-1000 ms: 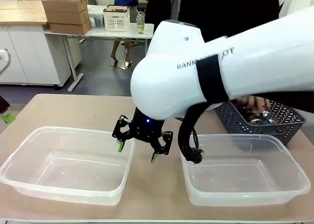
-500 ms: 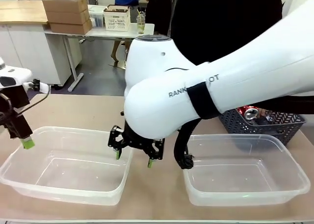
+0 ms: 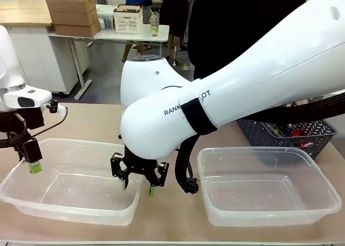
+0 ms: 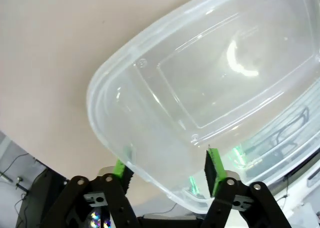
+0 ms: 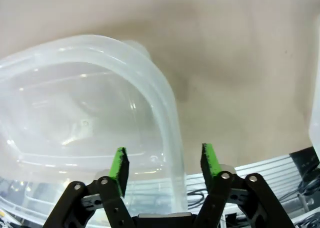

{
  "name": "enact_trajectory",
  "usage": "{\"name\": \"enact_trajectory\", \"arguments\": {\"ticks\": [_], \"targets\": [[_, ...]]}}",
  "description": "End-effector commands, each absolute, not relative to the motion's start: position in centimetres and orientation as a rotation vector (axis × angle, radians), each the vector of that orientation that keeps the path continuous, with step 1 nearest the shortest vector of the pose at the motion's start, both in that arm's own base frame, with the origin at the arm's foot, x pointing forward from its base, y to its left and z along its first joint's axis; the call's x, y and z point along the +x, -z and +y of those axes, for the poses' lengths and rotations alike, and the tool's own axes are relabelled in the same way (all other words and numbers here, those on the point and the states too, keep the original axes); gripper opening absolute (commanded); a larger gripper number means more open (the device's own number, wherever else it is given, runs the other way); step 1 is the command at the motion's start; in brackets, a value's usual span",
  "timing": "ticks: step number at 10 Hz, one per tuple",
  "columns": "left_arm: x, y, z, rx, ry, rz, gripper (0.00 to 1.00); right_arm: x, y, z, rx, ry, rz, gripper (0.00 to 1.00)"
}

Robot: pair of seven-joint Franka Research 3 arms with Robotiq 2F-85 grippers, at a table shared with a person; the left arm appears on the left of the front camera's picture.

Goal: Sort the waste into each basket.
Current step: Pick up the Organizing box on the left side of the table and lift it.

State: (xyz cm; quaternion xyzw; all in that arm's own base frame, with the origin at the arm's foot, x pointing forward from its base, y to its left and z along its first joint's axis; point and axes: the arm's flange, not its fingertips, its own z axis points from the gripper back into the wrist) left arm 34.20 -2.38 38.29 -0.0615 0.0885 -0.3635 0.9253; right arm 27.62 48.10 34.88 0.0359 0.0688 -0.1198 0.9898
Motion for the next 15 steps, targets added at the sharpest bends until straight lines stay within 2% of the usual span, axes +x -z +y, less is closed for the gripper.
{"name": "enact_trajectory", "arguments": {"ticks": [1,2,3,4,5,8,11,13,15], "targets": [[30.3,-35.4,-2.0,-0.09,0.707,0.147,0.0,27.9,-35.6,49.0,0.044,0.272,0.108,0.35],[30.3,-35.1,-1.9,-0.103,0.687,0.133,0.0,28.0,-35.6,49.0,0.038,0.272,0.107,0.0],[30.3,-35.1,-1.9,-0.12,0.681,0.123,0.0,28.1,-35.5,49.0,0.038,0.272,0.113,0.0],[30.3,-35.2,-1.9,-0.129,0.671,0.114,0.06,28.1,-35.5,49.1,0.03,0.272,0.115,0.0],[30.3,-35.5,-1.8,-0.126,0.657,0.093,0.0,28.2,-35.5,49.0,0.018,0.278,0.115,0.0],[29.9,-37.2,-1.1,-0.172,0.578,0.083,0.0,28.9,-36.0,47.4,0.006,0.285,0.138,0.0],[30.1,-41.9,-0.8,-0.129,0.487,0.069,0.0,30.0,-41.1,43.4,-0.032,0.261,0.181,0.0],[31.5,-46.3,-1.0,-0.139,0.332,0.102,0.0,29.7,-44.5,41.2,-0.055,0.137,0.255,0.0],[33.1,-50.7,-2.0,-0.112,0.29,0.029,0.0,29.3,-47.2,38.5,-0.193,-0.073,0.309,0.0]]}}
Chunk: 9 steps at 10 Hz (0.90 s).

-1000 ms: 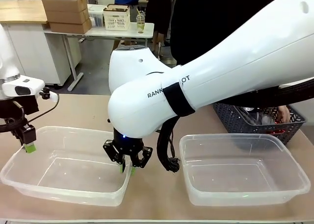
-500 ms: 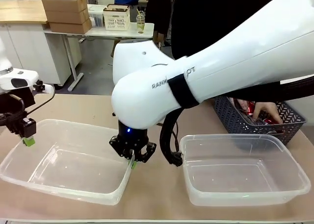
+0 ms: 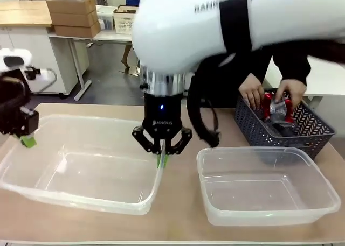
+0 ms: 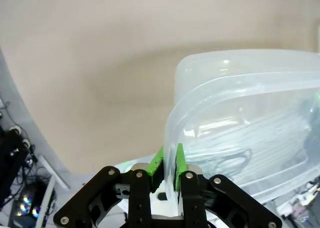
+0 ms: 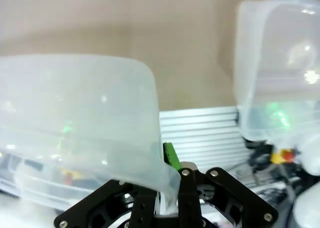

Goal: Sort the waste into each basket.
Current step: Pick up the Organizing box on the left side of the table and lift it.

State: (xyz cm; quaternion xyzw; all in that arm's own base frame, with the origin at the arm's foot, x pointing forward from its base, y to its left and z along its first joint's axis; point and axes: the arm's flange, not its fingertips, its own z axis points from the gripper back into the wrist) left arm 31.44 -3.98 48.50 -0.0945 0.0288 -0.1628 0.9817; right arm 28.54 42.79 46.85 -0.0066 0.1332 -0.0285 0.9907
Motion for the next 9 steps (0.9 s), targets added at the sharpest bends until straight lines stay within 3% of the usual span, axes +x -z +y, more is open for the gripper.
{"name": "enact_trajectory", "arguments": {"ticks": [1,2,3,5,6,9], "targets": [[33.9,-52.9,-2.8,-0.139,0.276,-0.016,0.0,29.0,-48.2,37.0,-0.234,-0.186,0.333,0.0],[34.5,-54.0,-3.6,-0.209,0.305,-0.016,0.0,28.8,-48.1,36.1,-0.216,-0.286,0.348,0.0],[31.8,-50.5,-5.2,-0.205,0.31,0.037,0.0,28.8,-48.4,41.7,-0.029,-0.026,0.291,0.0],[31.8,-50.5,-5.2,-0.205,0.31,0.037,0.0,28.8,-48.4,41.7,-0.029,-0.026,0.291,0.0],[32.0,-51.2,-6.3,-0.232,0.309,0.061,0.08,29.9,-49.9,40.7,-0.005,-0.066,0.285,0.05],[31.6,-54.0,-10.8,-0.323,0.087,0.098,0.08,33.4,-49.7,36.3,-0.015,-0.064,0.286,0.05]]}}
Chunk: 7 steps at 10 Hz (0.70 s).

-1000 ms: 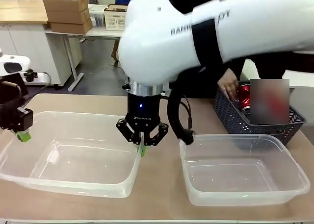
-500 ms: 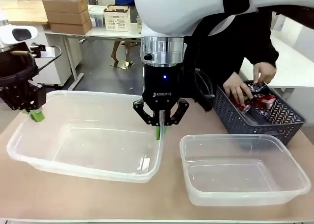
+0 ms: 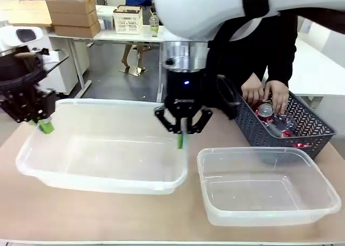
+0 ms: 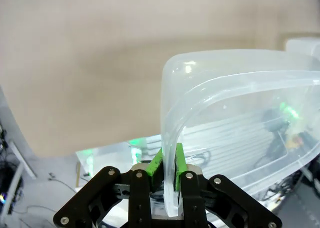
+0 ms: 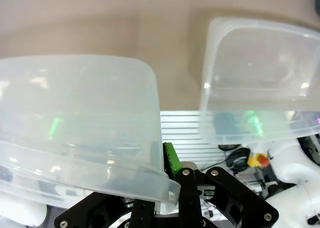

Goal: Sort the waste into each basket.
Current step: Pick up the Organizing box on the left side of the table and lift it.

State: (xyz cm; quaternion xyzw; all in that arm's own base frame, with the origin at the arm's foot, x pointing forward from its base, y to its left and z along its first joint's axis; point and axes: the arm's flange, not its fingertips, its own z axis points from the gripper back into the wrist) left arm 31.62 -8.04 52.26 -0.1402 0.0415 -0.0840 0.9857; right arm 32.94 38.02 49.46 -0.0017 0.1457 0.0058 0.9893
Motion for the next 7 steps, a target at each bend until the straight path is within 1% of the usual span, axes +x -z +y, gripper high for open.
{"name": "enact_trajectory", "arguments": {"ticks": [1,2,3,4,5,6,7], "targets": [[31.6,-54.3,-12.9,-0.318,0.056,0.103,0.08,34.5,-50.1,34.7,-0.025,-0.094,0.293,0.05],[31.9,-54.3,-14.9,-0.303,0.045,0.12,0.08,35.4,-50.3,32.8,-0.003,-0.142,0.298,0.05],[32.5,-54.0,-16.9,-0.277,0.038,0.134,0.08,36.1,-50.3,31.0,-0.005,-0.139,0.311,0.05],[33.6,-53.5,-18.9,-0.243,0.038,0.154,0.08,36.4,-50.2,29.3,0.002,-0.163,0.297,0.05],[35.1,-52.9,-21.0,-0.209,0.048,0.175,0.08,36.7,-49.5,27.3,0.028,-0.222,0.278,0.05],[36.1,-52.3,-22.6,-0.193,0.058,0.192,0.08,37.1,-48.5,25.6,0.043,-0.229,0.288,0.05],[36.5,-51.8,-23.9,-0.189,0.078,0.193,0.08,37.6,-47.4,24.3,0.1,-0.242,0.299,0.05]]}}
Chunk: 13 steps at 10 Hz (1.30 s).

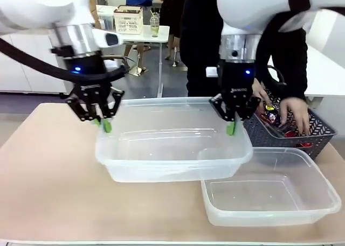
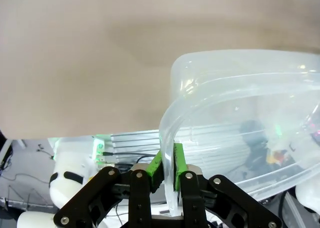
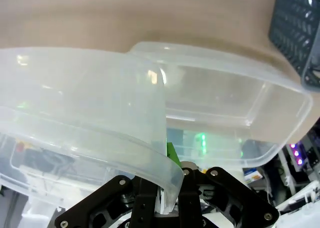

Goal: Sort the waste into each basket.
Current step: Pick up the Organizing box on the left side of the table and lift it, then offer the picked Organizing box to the human.

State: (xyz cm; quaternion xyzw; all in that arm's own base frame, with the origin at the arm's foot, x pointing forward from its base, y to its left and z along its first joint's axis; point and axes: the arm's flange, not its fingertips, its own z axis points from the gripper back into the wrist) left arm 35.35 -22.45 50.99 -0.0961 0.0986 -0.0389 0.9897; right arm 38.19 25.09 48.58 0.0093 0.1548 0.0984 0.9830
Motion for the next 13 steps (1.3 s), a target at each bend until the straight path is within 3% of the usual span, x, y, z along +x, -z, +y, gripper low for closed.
{"name": "enact_trajectory", "arguments": {"ticks": [1,4,5,13], "targets": [[37.0,-51.4,-24.8,-0.179,0.096,0.215,0.08,38.1,-46.5,23.7,0.126,-0.217,0.319,0.05],[37.0,-50.0,-24.3,-0.182,0.109,0.229,0.08,38.3,-45.4,23.8,0.184,-0.142,0.325,0.05],[37.0,-50.0,-24.3,-0.182,0.109,0.229,0.08,39.0,-45.5,22.7,0.082,-0.169,0.321,0.05],[37.0,-50.0,-24.3,-0.182,0.109,0.229,0.08,39.0,-45.5,22.7,0.082,-0.169,0.321,0.05]]}}
